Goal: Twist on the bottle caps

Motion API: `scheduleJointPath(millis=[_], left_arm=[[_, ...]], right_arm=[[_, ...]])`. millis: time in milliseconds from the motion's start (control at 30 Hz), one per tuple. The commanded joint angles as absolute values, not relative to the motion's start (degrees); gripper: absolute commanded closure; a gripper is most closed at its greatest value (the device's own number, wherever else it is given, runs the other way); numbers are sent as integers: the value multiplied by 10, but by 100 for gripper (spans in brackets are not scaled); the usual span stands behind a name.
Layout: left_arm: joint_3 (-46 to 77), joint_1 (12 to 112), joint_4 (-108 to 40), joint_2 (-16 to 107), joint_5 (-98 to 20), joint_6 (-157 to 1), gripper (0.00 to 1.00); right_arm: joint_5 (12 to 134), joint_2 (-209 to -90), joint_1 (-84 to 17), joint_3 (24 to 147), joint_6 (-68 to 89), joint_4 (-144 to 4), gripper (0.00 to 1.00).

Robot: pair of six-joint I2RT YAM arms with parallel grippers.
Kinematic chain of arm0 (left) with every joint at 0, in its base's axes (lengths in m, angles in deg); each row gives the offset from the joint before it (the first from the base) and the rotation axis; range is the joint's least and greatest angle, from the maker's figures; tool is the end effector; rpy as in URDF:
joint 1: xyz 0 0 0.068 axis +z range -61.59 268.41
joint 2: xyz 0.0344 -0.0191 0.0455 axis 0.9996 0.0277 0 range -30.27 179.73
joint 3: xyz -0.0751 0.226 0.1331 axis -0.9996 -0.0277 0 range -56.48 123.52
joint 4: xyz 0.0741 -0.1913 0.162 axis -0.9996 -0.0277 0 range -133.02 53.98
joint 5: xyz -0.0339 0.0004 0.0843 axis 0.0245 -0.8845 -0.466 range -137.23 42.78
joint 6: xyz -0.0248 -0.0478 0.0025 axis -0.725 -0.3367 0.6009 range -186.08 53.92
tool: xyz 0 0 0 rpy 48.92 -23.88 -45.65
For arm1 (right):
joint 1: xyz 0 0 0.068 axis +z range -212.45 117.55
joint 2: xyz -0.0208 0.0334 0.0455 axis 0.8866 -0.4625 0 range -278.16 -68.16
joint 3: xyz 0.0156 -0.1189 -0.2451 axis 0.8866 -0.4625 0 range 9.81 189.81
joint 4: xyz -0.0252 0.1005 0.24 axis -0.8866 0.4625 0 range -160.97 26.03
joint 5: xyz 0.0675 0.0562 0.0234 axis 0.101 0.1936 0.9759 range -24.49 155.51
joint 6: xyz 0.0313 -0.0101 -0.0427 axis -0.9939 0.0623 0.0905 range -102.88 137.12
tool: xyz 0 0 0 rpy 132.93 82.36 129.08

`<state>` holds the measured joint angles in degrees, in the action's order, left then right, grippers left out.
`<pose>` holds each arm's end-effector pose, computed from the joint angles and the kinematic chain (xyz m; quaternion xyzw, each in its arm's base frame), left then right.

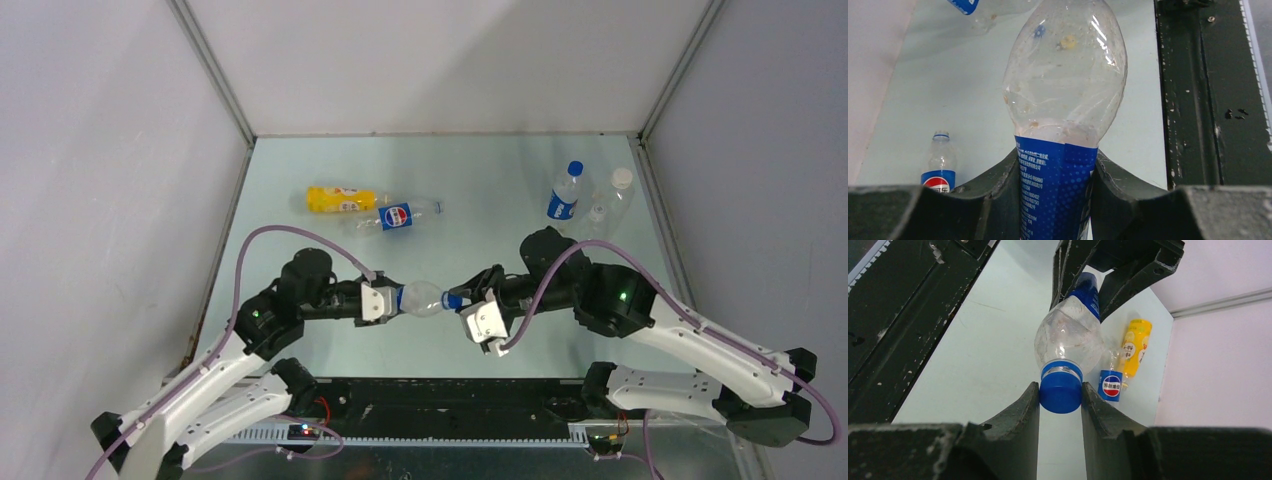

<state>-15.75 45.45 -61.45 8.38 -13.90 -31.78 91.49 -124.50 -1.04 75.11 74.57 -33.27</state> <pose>0.0976 -0.1177 0.3061 0.6229 0.5270 -0.2786 0.5067 0.0816 0.1824 0.3798 -0.7801 0.3278 0.2104 0.4896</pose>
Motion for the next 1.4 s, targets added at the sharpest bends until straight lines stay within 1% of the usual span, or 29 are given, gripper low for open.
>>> scheduleJointPath(millis=[0, 200, 533, 700, 833, 1033, 1200, 1367], left_arm=[[-124, 452, -615, 84, -79, -294, 100], [-101, 452, -630, 100, -41, -283, 100], [-119, 453, -516, 118, 3, -347, 100], [-146, 452, -469, 109, -37, -344, 100], [-170, 452, -393, 104, -54, -348, 100], [-178, 446, -342, 104, -81, -349, 100], [-188, 435, -299, 107, -117, -356, 100], [-188, 417, -276, 113, -151, -362, 100]], right_arm=[[929, -1248, -6, 746, 779, -337, 100], [935, -1248, -2, 740, 796, -329, 100], [912, -1249, 5, 722, 796, -340, 100], [920, -1258, 1, 721, 766, -335, 100], [968, -1265, -25, 722, 726, -337, 100], [1043, -1263, -66, 722, 642, -362, 100], [1060, -1270, -88, 722, 583, -370, 100], [1040, -1274, -98, 717, 509, -395, 100]])
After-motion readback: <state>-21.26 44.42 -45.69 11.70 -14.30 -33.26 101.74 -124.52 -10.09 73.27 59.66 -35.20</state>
